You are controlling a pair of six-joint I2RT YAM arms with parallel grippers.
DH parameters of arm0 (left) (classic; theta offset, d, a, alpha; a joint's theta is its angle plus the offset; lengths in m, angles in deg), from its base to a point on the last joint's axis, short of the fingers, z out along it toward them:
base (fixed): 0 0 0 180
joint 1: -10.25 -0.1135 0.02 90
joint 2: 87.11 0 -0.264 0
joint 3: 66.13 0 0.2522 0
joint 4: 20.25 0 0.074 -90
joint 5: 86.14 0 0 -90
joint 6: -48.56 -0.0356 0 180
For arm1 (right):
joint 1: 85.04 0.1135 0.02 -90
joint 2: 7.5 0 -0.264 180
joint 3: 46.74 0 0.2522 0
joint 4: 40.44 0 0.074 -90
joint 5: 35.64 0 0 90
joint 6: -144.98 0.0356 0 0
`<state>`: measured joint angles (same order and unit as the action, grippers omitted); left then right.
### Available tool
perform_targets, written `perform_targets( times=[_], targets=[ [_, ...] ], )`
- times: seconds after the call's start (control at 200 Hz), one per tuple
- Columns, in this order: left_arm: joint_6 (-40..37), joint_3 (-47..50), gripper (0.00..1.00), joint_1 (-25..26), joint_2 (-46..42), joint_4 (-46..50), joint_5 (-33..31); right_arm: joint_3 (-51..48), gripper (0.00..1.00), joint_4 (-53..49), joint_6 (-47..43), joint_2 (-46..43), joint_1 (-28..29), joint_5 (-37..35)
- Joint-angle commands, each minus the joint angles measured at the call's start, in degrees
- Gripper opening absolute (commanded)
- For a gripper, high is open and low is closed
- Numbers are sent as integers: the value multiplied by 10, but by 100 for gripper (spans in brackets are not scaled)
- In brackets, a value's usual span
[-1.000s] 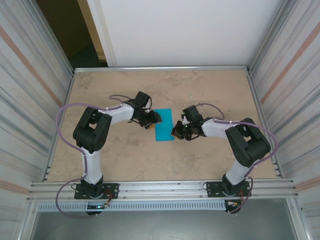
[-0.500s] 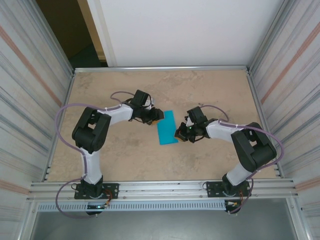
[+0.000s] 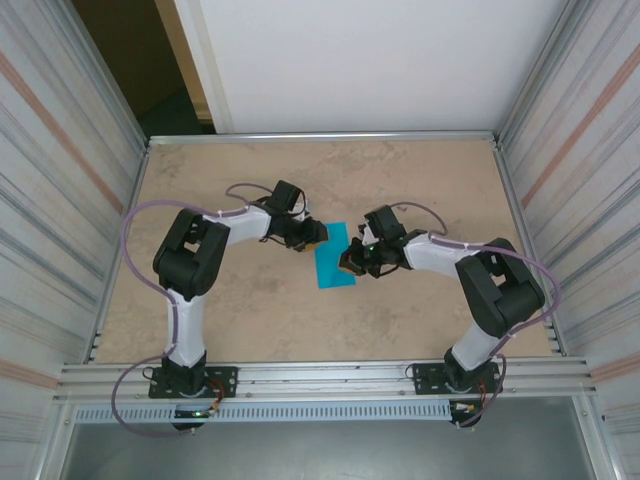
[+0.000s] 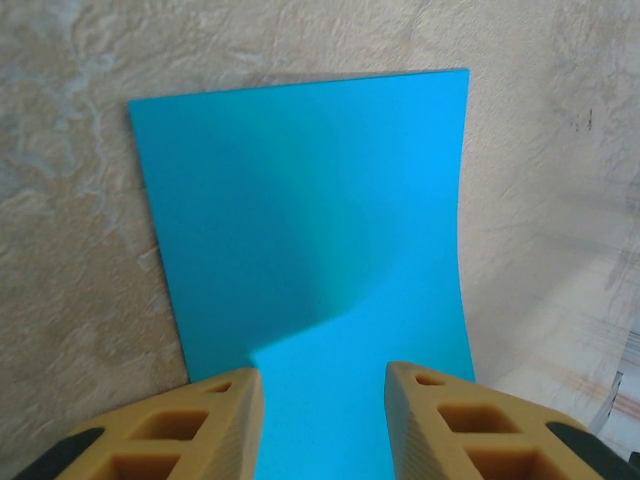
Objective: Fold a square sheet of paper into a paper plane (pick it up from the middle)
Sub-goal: Fold the triangle a second time at the center of the table.
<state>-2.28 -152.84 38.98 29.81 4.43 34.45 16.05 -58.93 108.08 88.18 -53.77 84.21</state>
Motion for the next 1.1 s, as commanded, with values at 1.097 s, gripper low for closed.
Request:
perform_targets(
  times=[1.097],
  targets=[
    [-21,-15,38,2,28,56,-32,69,0,75,71,112,16,-16]
  ],
)
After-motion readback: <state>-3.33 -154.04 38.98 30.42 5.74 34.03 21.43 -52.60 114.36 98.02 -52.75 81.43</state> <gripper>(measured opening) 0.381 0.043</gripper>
